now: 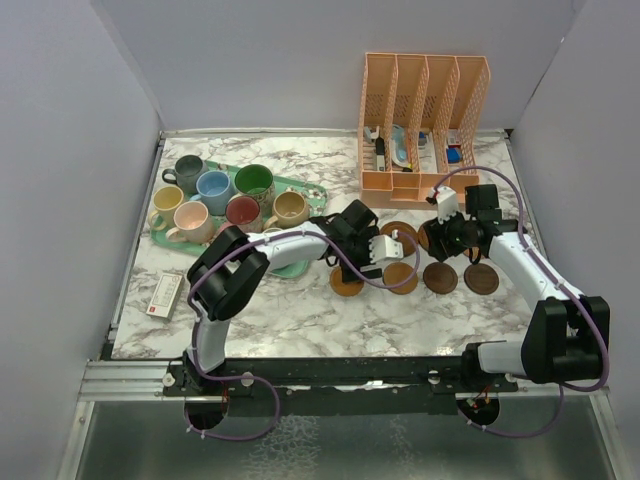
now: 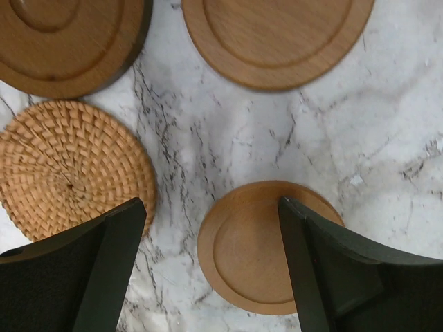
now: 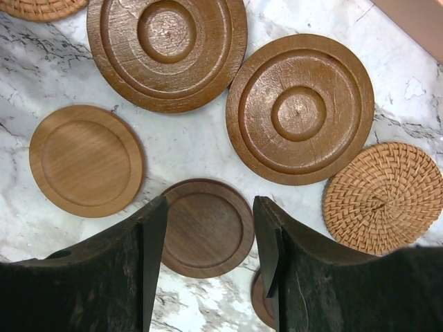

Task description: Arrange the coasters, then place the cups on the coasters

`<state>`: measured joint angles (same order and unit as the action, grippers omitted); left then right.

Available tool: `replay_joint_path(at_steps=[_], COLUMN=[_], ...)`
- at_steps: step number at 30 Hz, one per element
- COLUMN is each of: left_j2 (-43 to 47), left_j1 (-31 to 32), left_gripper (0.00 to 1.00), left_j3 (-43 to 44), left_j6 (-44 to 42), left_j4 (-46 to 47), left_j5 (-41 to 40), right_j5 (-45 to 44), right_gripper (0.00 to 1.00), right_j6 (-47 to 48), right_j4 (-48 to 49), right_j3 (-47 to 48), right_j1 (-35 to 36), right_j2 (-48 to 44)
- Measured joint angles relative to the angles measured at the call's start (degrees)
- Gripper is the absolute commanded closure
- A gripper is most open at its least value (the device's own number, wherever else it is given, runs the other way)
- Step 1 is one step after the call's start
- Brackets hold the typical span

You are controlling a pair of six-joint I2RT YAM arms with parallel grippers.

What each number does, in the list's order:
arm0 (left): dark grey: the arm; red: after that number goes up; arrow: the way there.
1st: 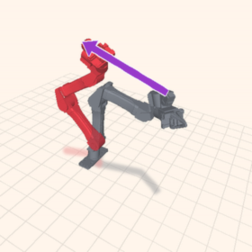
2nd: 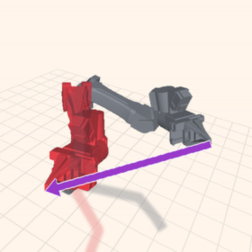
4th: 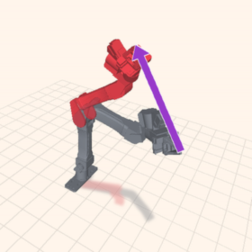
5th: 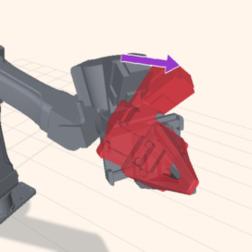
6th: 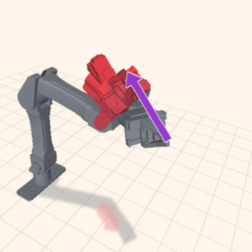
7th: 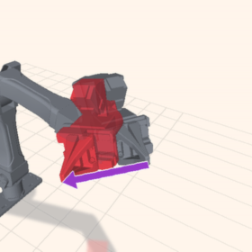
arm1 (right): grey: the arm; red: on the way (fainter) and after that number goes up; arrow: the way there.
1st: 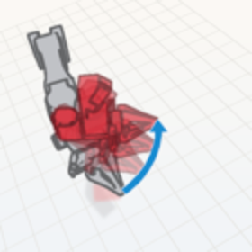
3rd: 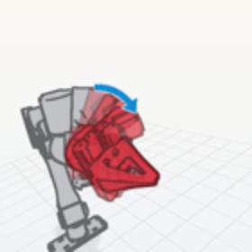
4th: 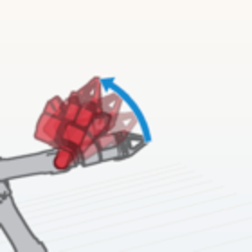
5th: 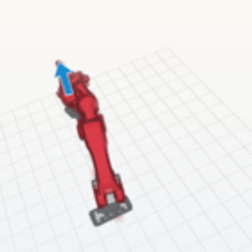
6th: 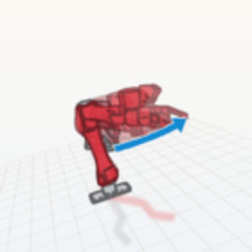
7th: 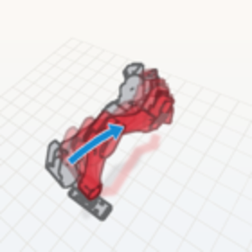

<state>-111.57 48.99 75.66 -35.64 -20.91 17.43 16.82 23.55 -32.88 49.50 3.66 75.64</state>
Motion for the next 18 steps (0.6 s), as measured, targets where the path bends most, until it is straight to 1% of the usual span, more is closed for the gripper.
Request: replay_joint_path(at_steps=[8,18], left_j2=[-3.67,-3.91], left_j1=[0.66,0.63], left_gripper=[0.20,0.20], left_j3=[4.28,4.31], left_j6=[2.75,4.70], left_j4=[2.54,3.41], left_j5=[-0.07,0.48], right_j5=[-0.83,-1.20], right_gripper=[0.47,0.47], right_j6=[-0.39,-0.44], right_j4=[0.07,0.17], right_j3=[0.00,0.00], right_j1=[-0.02,-0.04], right_j2=[0.00,0.00])
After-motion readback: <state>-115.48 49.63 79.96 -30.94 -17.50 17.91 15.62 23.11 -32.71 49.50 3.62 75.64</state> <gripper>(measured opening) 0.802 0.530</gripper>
